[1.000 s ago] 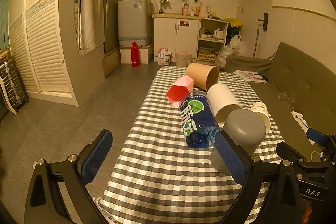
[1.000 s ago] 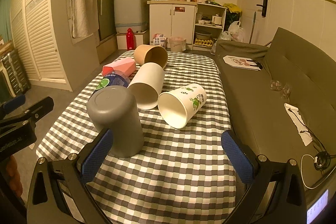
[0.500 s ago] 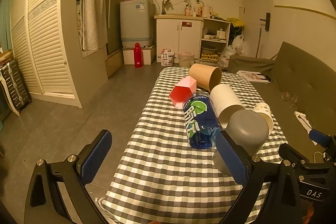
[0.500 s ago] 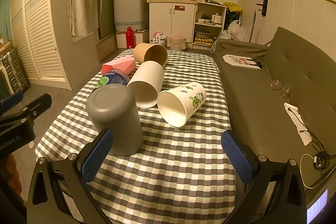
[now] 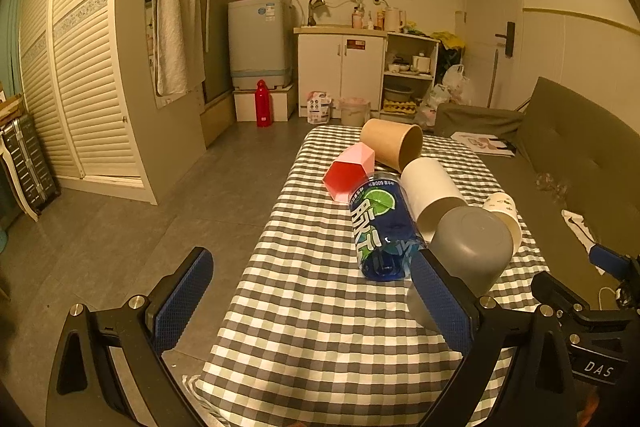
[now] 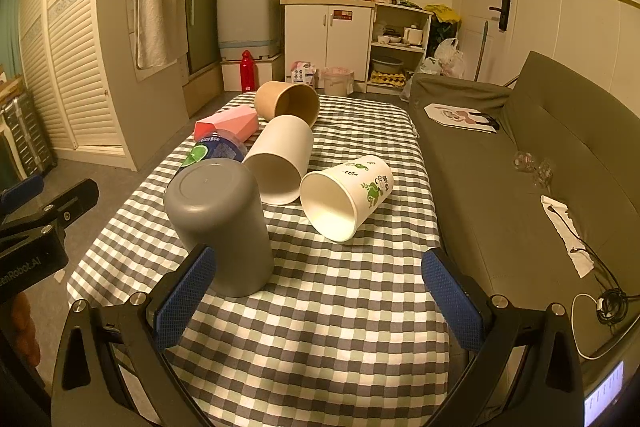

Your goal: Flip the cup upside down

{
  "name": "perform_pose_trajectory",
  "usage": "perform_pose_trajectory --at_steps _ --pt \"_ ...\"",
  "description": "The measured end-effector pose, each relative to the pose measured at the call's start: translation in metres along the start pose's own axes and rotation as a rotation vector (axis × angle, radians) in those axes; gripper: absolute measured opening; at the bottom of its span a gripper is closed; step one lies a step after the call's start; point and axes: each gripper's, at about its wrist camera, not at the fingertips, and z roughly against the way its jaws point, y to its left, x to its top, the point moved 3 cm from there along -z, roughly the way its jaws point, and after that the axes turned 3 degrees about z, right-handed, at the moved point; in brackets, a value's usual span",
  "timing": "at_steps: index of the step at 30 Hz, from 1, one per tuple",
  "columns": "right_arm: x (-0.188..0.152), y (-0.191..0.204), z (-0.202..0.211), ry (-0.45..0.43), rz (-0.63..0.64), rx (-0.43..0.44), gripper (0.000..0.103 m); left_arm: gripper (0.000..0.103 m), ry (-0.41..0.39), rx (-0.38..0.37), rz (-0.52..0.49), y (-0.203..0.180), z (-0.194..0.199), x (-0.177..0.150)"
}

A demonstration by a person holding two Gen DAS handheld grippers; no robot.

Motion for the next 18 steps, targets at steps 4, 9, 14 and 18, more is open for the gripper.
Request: perform_pose_trajectory --at_steps 4,9,14,18 --pt "0.0004 -0.0002 0.0 0.0 0.002 0.0 0.103 0.102 -0.001 -0.002 -0.005 -0.0007 -0.0001 -0.0007" --pt "0.0002 0.0003 -0.0001 0.001 0.002 0.0 0.103 0.102 -0.001 -0.002 -0.007 -0.0013 0.0002 -0.0012" --pt "0.0002 0.0008 -0.0001 0.0 0.004 0.0 0.103 0.102 -0.002 0.001 -0.009 -0.0014 0.0003 -0.0014" --pt "0.0001 0.0013 -0.0005 0.003 0.005 0.0 0.103 0.102 -0.002 0.0 -0.008 -0.0014 0.0002 -0.0011"
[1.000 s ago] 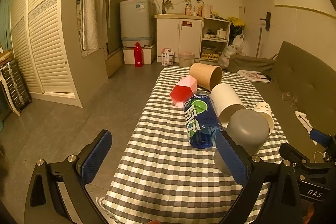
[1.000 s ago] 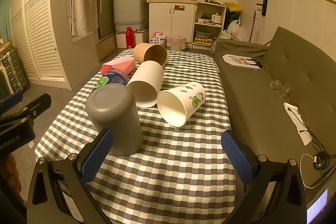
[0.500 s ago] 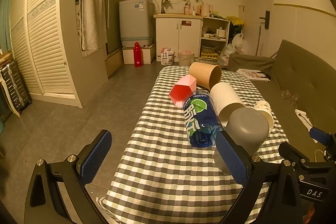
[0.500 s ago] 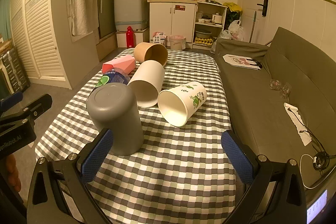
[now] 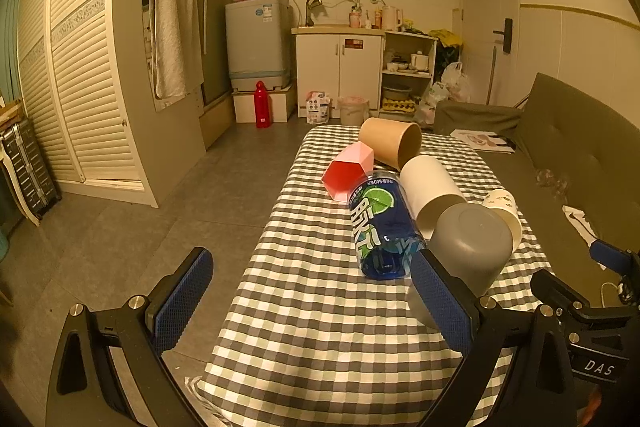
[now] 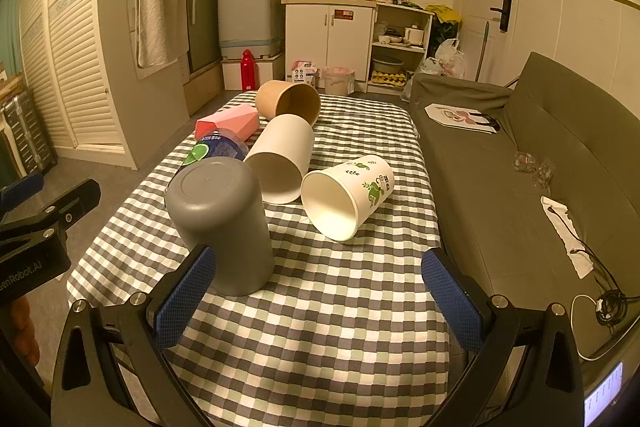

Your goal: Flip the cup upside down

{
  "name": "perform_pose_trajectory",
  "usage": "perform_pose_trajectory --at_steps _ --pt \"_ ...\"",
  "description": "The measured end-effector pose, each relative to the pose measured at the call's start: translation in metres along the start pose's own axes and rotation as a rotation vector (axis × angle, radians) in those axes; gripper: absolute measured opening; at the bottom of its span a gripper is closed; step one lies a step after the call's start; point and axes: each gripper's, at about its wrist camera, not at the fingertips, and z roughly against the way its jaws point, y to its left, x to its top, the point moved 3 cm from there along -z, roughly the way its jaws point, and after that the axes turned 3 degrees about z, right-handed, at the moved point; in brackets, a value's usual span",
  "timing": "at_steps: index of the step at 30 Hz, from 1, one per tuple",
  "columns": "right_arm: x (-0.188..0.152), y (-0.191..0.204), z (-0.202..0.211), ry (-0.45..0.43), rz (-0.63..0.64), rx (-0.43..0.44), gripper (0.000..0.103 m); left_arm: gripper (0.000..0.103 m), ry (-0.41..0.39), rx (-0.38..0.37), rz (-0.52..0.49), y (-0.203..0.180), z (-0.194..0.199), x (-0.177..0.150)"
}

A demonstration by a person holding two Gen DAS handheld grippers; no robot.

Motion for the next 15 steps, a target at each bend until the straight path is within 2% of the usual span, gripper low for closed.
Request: perform_pose_trajectory --at_steps 15 --pt "-0.0016 0.0013 -0.0012 0.004 0.004 0.0 0.103 0.102 0.003 0.002 -0.001 0.0017 0.001 -0.0009"
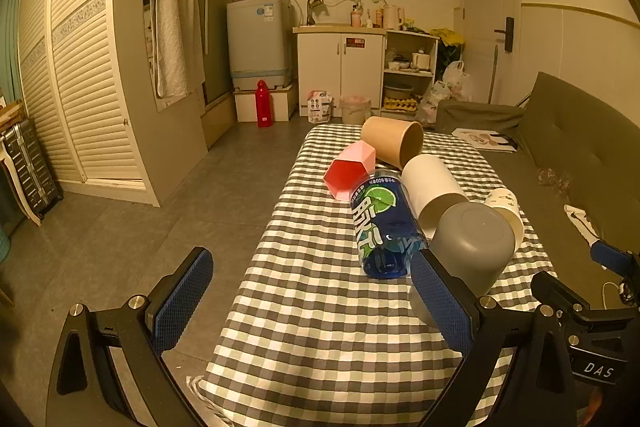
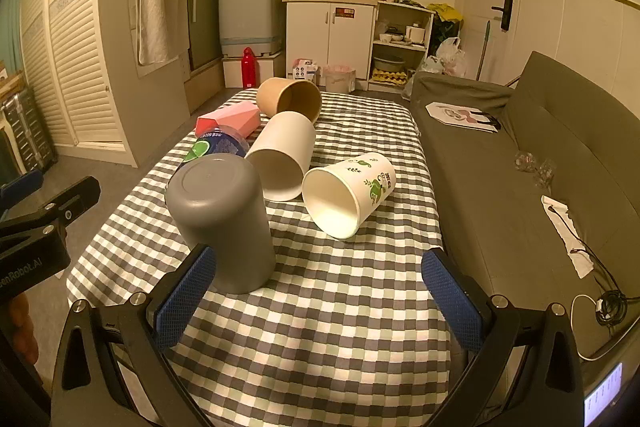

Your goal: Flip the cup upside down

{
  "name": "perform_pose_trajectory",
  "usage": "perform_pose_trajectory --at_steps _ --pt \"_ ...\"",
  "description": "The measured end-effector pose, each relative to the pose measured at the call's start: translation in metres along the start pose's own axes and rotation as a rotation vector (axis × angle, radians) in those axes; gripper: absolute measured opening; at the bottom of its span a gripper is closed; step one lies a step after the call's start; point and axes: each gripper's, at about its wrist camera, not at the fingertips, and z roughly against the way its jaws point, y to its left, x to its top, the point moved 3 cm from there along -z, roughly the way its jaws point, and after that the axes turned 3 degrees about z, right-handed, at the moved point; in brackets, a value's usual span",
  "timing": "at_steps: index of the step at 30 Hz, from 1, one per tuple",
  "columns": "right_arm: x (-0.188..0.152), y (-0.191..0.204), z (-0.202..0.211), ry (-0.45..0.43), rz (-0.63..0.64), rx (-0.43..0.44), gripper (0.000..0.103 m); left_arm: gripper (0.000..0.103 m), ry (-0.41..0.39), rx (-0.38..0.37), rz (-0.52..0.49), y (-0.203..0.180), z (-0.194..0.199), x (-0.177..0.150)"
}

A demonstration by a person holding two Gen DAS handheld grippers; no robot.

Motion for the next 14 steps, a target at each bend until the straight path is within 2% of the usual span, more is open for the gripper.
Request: perform_pose_trajectory --at_steps 14 --pt "0.0001 -0.0002 -0.0001 0.0 -0.001 0.0 0.103 0.102 -0.013 0.0 -0.005 0.0031 0.0031 -0.0007"
